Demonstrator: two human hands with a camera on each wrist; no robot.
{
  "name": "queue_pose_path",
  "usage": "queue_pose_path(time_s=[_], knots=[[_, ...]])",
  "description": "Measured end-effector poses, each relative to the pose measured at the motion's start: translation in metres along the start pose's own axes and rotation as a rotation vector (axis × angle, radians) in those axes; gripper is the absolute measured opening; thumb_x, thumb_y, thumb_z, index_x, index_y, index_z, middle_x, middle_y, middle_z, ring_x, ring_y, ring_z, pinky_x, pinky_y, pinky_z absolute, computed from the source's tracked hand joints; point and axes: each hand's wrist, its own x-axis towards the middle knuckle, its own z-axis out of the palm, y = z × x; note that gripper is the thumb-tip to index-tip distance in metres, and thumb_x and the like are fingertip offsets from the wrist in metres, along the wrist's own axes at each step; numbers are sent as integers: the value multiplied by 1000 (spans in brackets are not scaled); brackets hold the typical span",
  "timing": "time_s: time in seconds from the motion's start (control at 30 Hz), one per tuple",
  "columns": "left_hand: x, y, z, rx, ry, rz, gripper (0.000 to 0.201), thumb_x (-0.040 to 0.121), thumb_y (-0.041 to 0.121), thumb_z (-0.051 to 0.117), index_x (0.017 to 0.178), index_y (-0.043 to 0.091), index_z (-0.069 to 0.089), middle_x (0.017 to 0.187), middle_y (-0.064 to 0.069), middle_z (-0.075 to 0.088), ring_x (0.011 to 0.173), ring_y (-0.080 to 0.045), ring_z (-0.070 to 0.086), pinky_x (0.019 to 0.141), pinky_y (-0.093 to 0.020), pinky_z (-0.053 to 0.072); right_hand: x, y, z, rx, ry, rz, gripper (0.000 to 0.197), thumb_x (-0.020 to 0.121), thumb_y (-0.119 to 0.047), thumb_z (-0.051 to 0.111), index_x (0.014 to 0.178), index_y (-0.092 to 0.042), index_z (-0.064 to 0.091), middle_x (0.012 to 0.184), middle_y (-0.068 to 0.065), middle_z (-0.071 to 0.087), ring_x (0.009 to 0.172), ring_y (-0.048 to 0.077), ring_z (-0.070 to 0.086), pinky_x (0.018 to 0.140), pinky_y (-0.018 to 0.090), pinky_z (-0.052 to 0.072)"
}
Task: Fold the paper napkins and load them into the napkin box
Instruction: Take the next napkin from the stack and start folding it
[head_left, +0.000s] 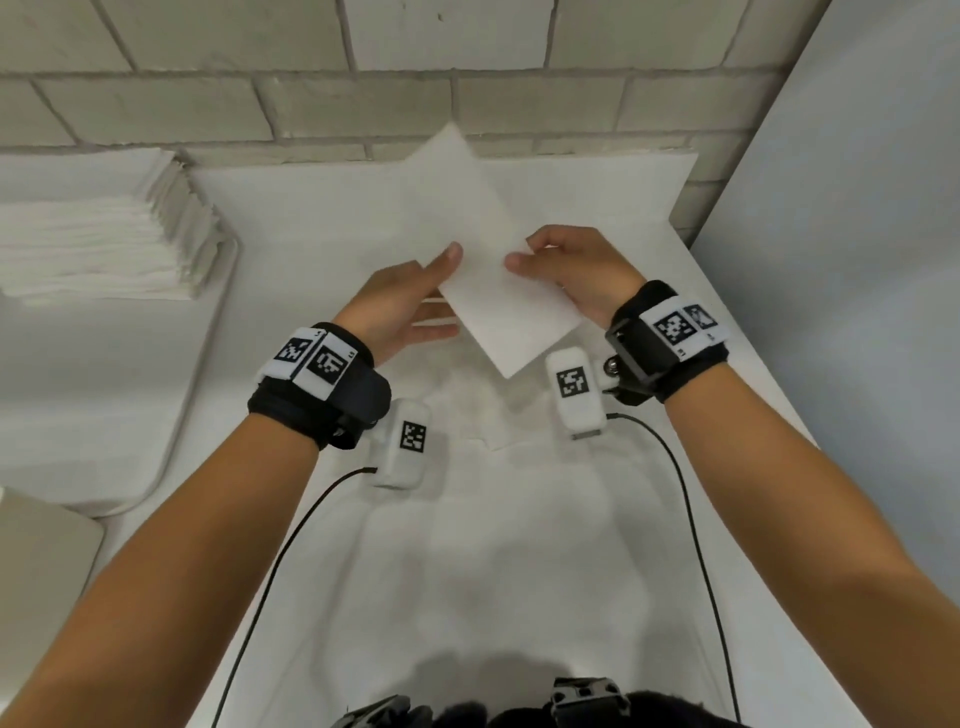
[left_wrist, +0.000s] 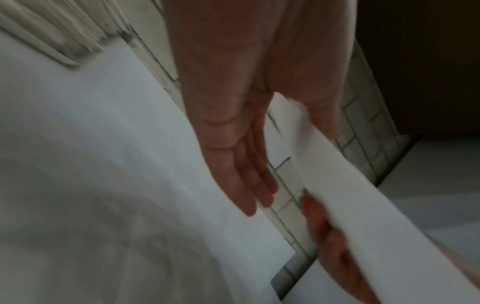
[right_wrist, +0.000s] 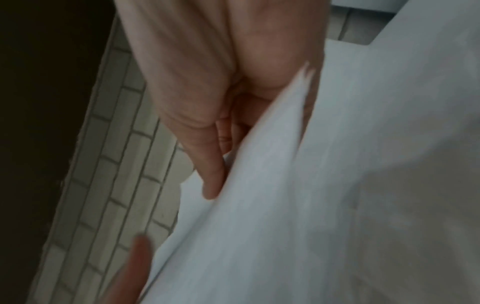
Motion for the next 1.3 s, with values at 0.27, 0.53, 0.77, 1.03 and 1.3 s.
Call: queue_pose_path(time_s=[0.27, 0.53, 0.77, 1.03, 1.3], knots=[[11, -10, -46, 97, 343, 17, 29, 87, 0, 56, 115, -3, 56, 94, -10, 62, 93, -27, 58, 84, -37, 49, 3, 36, -2, -1193, -440, 123, 69, 78, -9, 68, 139, -19, 38, 137, 6, 41, 126, 25, 41, 94, 25, 35], [4, -48, -66, 371, 262, 109, 111, 76, 1, 73, 148, 37, -3, 154, 4, 24, 132, -19, 40, 109, -39, 35, 8, 48, 1, -1271, -449, 74, 42, 84, -24, 63, 125, -18, 54, 123, 4, 51, 107, 19, 51, 81, 25, 36], [-5, -45, -50, 389, 254, 21, 27, 88, 1, 56, 112, 10, 65, 118, -12, 63, 87, -18, 58, 83, -21, 46, 18, 46, -2, -1330, -487, 115, 59, 84, -13, 62, 139, -23, 41, 140, 8, 36, 126, 28, 38, 102, 32, 36], [-10, -52, -40, 221, 182, -105, 28, 86, 10, 64, 112, -1, 64, 90, -6, 67, 80, -19, 63, 88, -31, 51, 16, 61, 3, -1501, -292, -90, 10, 87, -20, 47, 91, -14, 53, 97, 6, 54, 81, 24, 51, 65, 27, 32], [-6, -38, -30, 185, 254, -68, 31, 93, 38, 54, 101, 11, 68, 99, 4, 64, 86, -11, 60, 76, -19, 47, 19, 14, -8, -471, -24, -14, 17, 89, -11, 55, 75, -19, 49, 73, -2, 50, 65, 9, 47, 60, 21, 43]])
